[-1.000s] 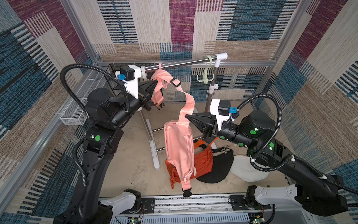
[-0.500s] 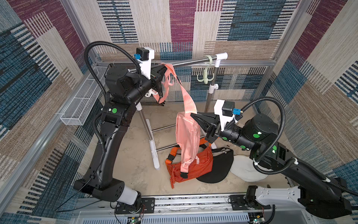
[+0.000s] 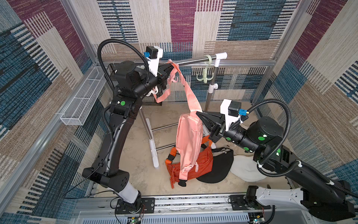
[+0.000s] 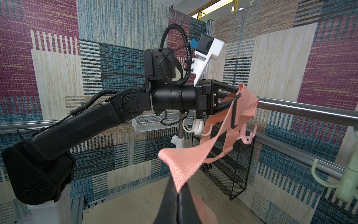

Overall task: Take the bag off the hook
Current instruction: Pick up the bag from the hook.

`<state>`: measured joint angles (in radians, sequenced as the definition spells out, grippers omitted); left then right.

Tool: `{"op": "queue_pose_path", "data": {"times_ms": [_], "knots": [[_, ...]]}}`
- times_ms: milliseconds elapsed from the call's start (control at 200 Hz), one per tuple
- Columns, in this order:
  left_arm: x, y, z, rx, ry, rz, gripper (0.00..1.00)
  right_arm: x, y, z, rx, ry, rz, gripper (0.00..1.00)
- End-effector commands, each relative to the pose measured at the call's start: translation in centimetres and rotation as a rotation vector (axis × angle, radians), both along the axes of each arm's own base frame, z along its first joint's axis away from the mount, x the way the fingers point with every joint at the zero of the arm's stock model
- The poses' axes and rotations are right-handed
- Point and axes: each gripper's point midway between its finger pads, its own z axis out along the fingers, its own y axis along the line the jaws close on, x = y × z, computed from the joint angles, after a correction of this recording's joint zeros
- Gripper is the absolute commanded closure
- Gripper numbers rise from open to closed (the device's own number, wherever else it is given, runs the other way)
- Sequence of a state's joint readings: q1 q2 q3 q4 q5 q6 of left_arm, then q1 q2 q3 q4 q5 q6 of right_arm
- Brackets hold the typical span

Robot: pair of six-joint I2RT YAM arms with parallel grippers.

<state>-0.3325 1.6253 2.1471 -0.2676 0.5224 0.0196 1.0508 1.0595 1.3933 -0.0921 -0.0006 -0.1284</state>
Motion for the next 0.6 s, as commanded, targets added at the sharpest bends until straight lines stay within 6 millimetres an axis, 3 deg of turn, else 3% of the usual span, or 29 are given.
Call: {"op": "queue_pose_path", "data": {"times_ms": [0,85,185,406,596], "knots": [[-3.1,-2.9,-0.9,0.037,0.028,-0.187,1.0,-0.5,-0.6,1.7,0.065,-0.032,0.007,1.0],[-4.0,-3.2,-5.2,0.131,0.1,-0.166,1.0,-0.2,-0.6,1.5,0.057,-0.021,-0.008,1.0],[-6.2,-1.7,-9.1,0.155,0.157,-0.129,1.0,0.6,-1.0,0.7,0.051,0.012,-0.052,1.0],[-9.6,1.0,-12.4,0.16,0.154,-0.056,1.0,1.3,-0.6,-0.9,0.027,0.048,-0.069,1.0],[-10.1,1.3,-15.2,0.177,0.208,-0.05,1.0,1.4,-0.3,-1.4,0.025,0.058,-0.066,1.0]]}}
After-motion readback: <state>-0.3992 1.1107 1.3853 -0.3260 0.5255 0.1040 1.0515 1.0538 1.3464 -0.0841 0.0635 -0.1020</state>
